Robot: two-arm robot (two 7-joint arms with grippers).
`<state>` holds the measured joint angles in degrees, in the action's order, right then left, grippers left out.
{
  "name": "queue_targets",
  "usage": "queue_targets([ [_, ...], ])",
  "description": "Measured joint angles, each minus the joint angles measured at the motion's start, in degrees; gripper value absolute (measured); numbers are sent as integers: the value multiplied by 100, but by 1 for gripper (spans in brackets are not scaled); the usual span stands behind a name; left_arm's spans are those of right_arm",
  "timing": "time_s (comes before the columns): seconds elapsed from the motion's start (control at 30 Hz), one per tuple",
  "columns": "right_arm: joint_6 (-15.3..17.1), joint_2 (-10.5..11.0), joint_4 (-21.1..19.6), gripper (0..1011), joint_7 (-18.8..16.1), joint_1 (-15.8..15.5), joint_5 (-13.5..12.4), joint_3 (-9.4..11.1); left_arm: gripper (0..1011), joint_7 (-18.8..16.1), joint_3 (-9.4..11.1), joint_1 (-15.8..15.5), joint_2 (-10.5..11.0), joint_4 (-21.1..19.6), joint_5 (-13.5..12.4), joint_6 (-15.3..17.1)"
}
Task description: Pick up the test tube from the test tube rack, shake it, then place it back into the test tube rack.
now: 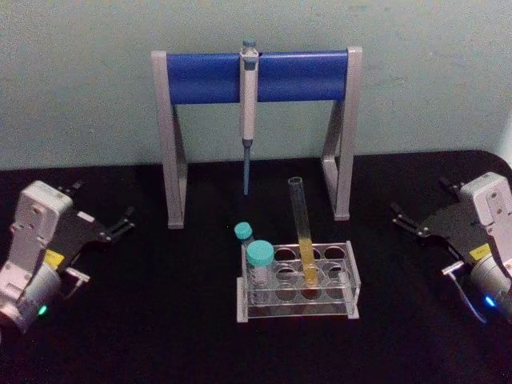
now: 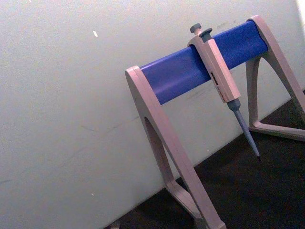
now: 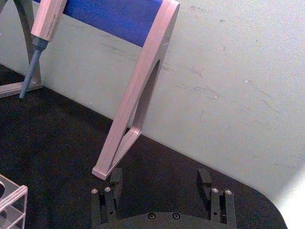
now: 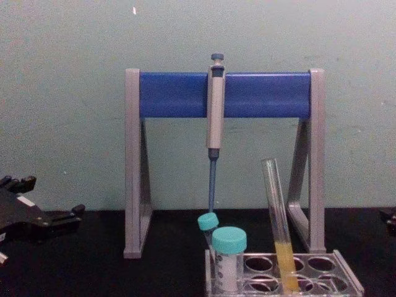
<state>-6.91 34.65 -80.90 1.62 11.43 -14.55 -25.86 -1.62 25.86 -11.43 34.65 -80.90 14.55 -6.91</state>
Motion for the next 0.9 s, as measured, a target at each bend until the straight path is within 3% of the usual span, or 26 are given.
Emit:
queue_targets([
  [0.9,0,0,0,1000,0,0,0,0,1001,0,0,0,0,0,0,0],
])
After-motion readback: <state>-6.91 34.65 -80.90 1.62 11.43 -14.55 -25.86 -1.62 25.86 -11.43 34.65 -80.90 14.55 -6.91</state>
